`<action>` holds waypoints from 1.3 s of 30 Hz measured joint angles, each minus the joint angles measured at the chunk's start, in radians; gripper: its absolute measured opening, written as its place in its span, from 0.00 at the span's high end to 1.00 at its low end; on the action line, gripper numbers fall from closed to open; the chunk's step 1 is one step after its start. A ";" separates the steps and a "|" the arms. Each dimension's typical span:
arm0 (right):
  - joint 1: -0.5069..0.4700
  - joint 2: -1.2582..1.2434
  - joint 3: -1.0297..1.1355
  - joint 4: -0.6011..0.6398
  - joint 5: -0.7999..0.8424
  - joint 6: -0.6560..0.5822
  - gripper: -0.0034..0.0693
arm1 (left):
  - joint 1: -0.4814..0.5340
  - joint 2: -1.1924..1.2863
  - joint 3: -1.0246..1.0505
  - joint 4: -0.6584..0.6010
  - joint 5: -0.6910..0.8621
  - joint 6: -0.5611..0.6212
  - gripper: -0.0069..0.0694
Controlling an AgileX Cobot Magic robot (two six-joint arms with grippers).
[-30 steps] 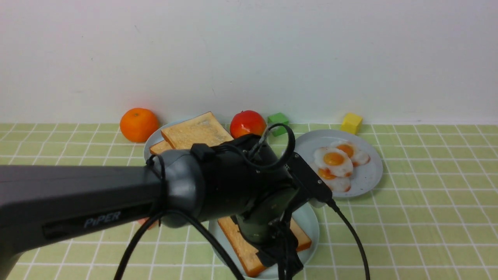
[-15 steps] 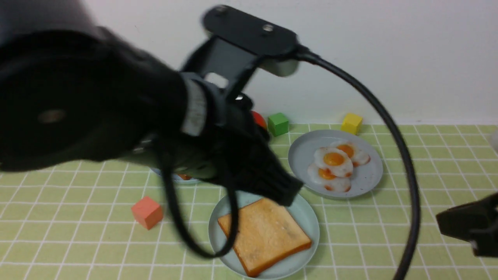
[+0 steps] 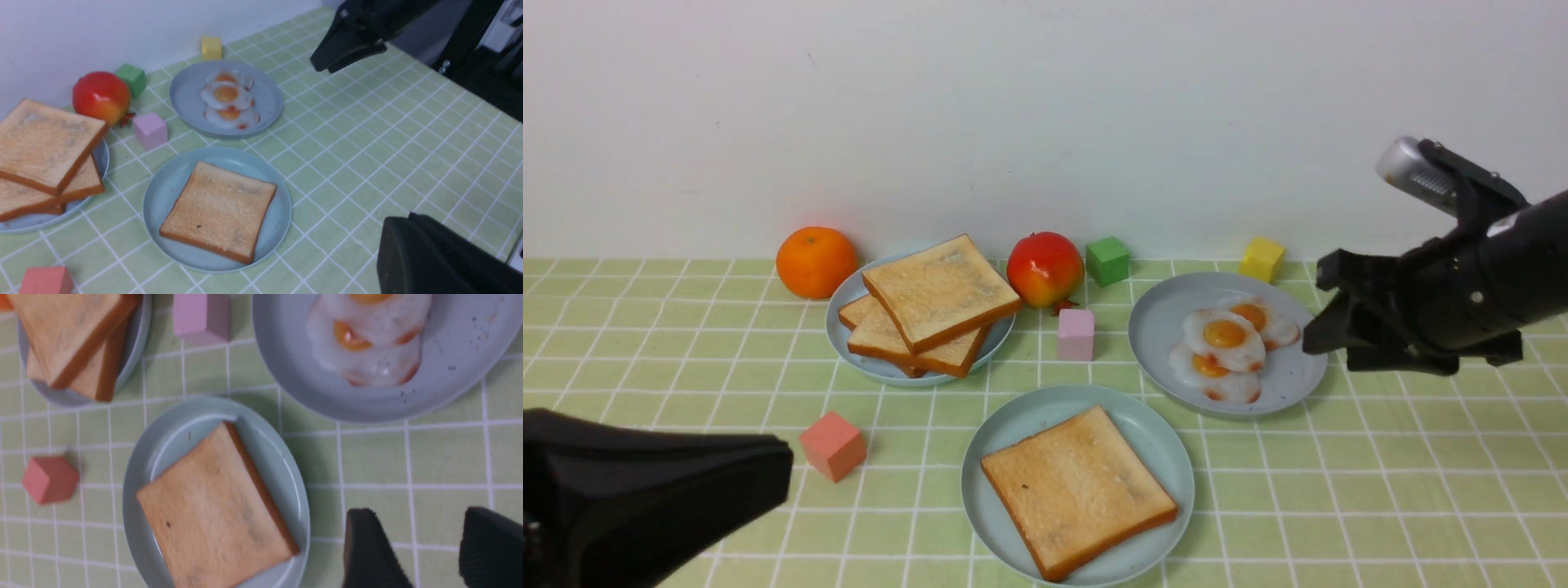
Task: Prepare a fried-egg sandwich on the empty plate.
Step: Use the right arm to grab a fried egg
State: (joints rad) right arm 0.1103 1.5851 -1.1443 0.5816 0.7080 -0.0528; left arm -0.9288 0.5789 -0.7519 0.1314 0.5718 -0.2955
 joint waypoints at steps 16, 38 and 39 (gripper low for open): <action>-0.081 0.413 -0.229 0.233 -0.004 -0.057 0.45 | 0.000 0.014 0.007 -0.031 -0.080 -0.001 0.93; -0.081 0.574 -0.359 0.247 -0.001 -0.058 0.45 | 0.000 0.014 0.007 -0.056 -0.079 -0.001 0.93; -0.081 0.574 -0.359 0.247 -0.001 -0.057 0.45 | 0.000 0.014 0.007 -0.056 -0.079 -0.001 0.93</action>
State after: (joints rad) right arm 0.0298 2.1594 -1.5034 0.8285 0.7074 -0.1102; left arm -0.9288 0.5927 -0.7448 0.0750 0.4928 -0.2963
